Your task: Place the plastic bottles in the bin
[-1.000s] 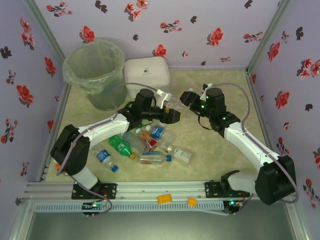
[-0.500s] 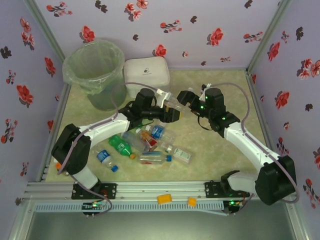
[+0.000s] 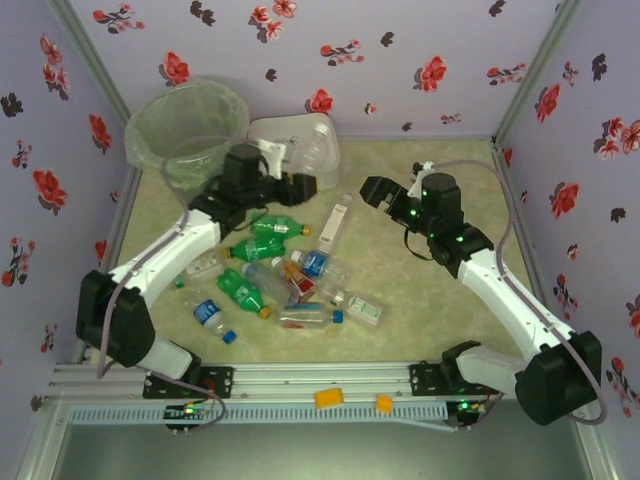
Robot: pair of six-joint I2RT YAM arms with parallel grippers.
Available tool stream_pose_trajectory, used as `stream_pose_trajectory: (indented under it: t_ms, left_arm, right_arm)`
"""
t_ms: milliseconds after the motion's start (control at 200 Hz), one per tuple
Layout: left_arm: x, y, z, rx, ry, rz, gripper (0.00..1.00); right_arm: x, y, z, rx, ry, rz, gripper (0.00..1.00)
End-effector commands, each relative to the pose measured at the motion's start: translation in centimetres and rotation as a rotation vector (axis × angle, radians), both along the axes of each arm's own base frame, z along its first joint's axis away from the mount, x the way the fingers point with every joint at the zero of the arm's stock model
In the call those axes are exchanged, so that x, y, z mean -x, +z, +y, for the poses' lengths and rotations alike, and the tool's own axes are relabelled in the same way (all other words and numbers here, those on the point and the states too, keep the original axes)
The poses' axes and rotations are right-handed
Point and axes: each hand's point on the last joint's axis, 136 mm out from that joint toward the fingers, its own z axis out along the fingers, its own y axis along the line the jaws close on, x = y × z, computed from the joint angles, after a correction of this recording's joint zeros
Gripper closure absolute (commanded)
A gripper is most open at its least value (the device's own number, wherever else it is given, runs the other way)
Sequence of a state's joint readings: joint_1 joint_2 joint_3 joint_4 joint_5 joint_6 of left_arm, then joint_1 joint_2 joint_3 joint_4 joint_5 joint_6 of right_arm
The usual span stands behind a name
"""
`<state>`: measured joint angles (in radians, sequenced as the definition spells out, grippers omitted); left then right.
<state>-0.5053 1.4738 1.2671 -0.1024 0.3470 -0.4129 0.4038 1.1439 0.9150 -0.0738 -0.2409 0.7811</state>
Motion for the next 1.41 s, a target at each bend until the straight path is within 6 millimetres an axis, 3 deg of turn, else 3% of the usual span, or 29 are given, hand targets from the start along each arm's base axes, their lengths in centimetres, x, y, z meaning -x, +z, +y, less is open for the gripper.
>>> stream_pose_trajectory:
  t_ms: [0, 150, 260, 400, 510, 760, 815, 910, 990, 1070, 1400]
  left_arm:
    - [-1.3, 5.7, 4.3, -0.027, 0.109, -0.132, 0.69]
    - [-3.2, 10.2, 10.7, -0.006, 0.278, -0.195, 0.69]
    - [-4.2, 12.3, 15.3, 0.005, 0.393, -0.219, 0.69]
    - [-5.6, 12.1, 20.5, -0.041, 0.534, -0.208, 0.69]
    - [-6.5, 10.5, 22.8, -0.07, 0.598, -0.164, 0.69]
    - [-8.4, 6.1, 24.3, -0.119, 0.633, -0.042, 0.64]
    - [-8.6, 5.4, 24.6, -0.132, 0.643, -0.019, 0.56]
    - [-9.0, 4.6, 24.7, -0.144, 0.651, 0.008, 0.33]
    - [-9.0, 4.7, 24.7, -0.14, 0.653, 0.01, 0.21]
    - [-8.8, 5.3, 24.8, -0.132, 0.656, -0.002, 0.16]
    - [-6.0, 10.0, 23.8, -0.044, 0.632, -0.126, 0.1]
  right_arm:
    - [-0.3, -1.4, 0.3, 0.002, 0.013, 0.015, 0.01]
    - [-0.4, -3.1, 0.5, 0.045, 0.026, 0.035, 0.0]
    - [-0.3, -3.7, 0.4, 0.082, 0.028, 0.032, 0.0]
    - [-0.1, -4.1, 0.2, 0.116, 0.038, 0.035, 0.0]
    - [0.1, -4.6, 0.0, 0.133, 0.038, 0.047, 0.0]
    - [0.6, -5.6, 0.3, 0.162, 0.076, 0.091, 0.0]
    - [0.7, -5.7, 0.2, 0.17, 0.079, 0.097, 0.0]
    - [0.9, -5.9, 0.2, 0.175, 0.083, 0.105, 0.0]
    - [1.2, -6.0, 0.3, 0.171, 0.087, 0.098, 0.0]
    - [1.3, -6.1, 0.2, 0.173, 0.084, 0.103, 0.0]
    - [0.3, -7.4, 1.4, 0.133, 0.078, 0.14, 0.0]
